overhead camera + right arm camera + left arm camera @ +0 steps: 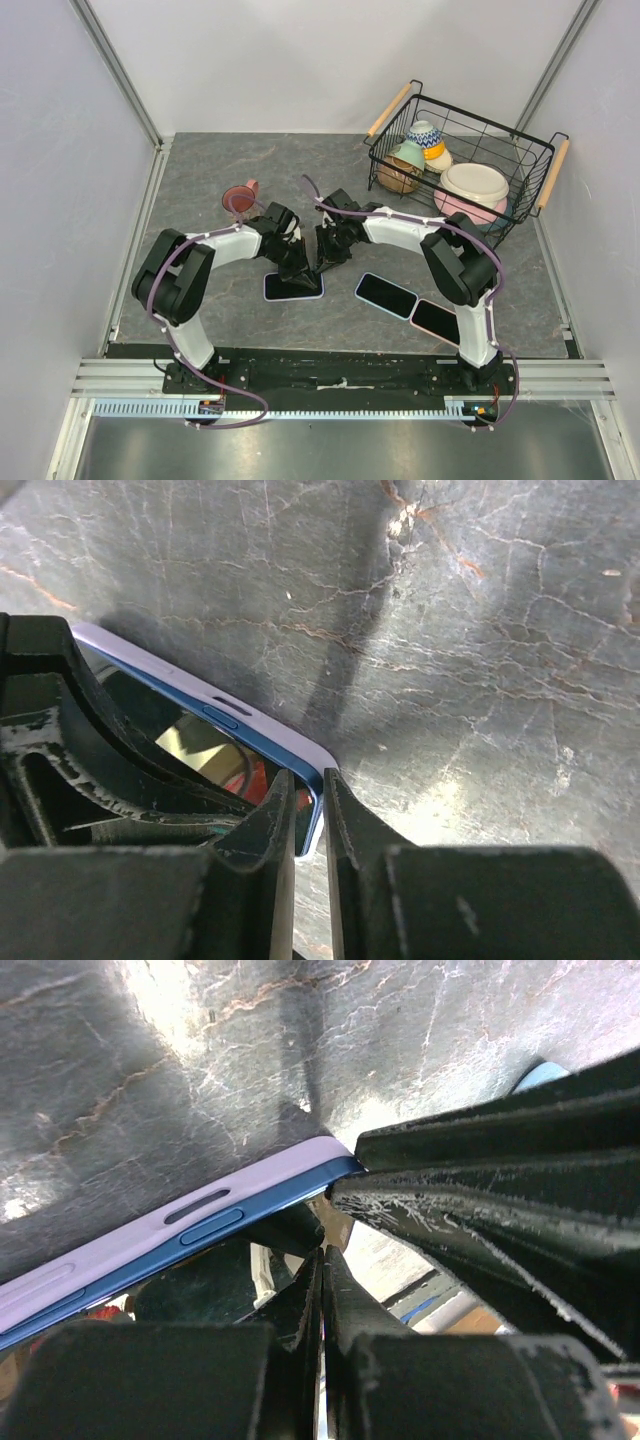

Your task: Put the phone into the phone case

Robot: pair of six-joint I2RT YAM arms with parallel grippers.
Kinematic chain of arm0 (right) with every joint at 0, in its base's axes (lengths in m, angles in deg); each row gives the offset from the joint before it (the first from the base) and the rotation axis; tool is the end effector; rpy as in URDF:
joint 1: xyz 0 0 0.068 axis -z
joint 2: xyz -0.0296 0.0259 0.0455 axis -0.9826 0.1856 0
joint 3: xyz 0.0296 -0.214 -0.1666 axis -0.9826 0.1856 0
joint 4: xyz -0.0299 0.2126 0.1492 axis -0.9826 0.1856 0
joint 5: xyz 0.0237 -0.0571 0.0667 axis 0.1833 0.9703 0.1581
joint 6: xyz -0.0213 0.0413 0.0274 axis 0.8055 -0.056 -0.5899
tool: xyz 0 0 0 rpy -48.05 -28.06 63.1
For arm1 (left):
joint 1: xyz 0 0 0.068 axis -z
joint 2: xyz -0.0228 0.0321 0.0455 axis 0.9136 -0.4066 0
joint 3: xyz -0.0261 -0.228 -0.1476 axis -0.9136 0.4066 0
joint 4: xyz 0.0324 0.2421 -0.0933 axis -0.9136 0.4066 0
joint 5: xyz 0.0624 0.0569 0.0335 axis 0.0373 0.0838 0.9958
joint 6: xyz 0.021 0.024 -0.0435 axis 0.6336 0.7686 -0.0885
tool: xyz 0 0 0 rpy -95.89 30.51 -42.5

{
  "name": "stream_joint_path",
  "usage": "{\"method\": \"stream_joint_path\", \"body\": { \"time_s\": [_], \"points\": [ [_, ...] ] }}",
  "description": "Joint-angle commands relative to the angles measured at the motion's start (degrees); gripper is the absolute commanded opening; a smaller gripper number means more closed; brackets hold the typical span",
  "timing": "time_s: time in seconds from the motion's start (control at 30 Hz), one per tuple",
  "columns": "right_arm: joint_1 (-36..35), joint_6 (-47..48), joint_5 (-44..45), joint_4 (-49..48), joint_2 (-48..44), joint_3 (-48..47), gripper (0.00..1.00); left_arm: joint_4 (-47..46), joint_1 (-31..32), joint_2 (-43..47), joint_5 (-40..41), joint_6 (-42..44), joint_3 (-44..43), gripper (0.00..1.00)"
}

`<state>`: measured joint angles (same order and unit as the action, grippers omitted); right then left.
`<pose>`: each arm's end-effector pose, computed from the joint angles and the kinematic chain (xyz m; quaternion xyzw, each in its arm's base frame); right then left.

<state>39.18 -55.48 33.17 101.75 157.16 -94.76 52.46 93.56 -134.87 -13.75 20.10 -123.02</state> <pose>0.3100 0.2774 0.1380 -0.1130 0.9554 0.2627 0.0734 0.2728 -0.1619 0.1349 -0.0410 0.9525 -0.3015 0.0104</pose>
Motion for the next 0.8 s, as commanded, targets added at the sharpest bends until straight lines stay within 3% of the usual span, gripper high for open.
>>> {"method": "stream_joint_path", "body": {
  "time_s": [0.0,0.3,0.77],
  "points": [
    [-1.98,5.91,32.08,13.05,11.68,3.88,0.12,3.66,-1.8,-6.43,19.08,4.01,1.01,0.02],
    [-4.88,4.07,40.78,16.75,14.06,3.88,0.09,3.84,-2.5,-7.4,18.38,3.04,-0.32,0.02],
    [-7.52,3.8,47.04,20.62,18.72,2.83,0.11,0.07,-5.93,-2.4,8.63,2.69,1.96,0.02]
  ]
}}
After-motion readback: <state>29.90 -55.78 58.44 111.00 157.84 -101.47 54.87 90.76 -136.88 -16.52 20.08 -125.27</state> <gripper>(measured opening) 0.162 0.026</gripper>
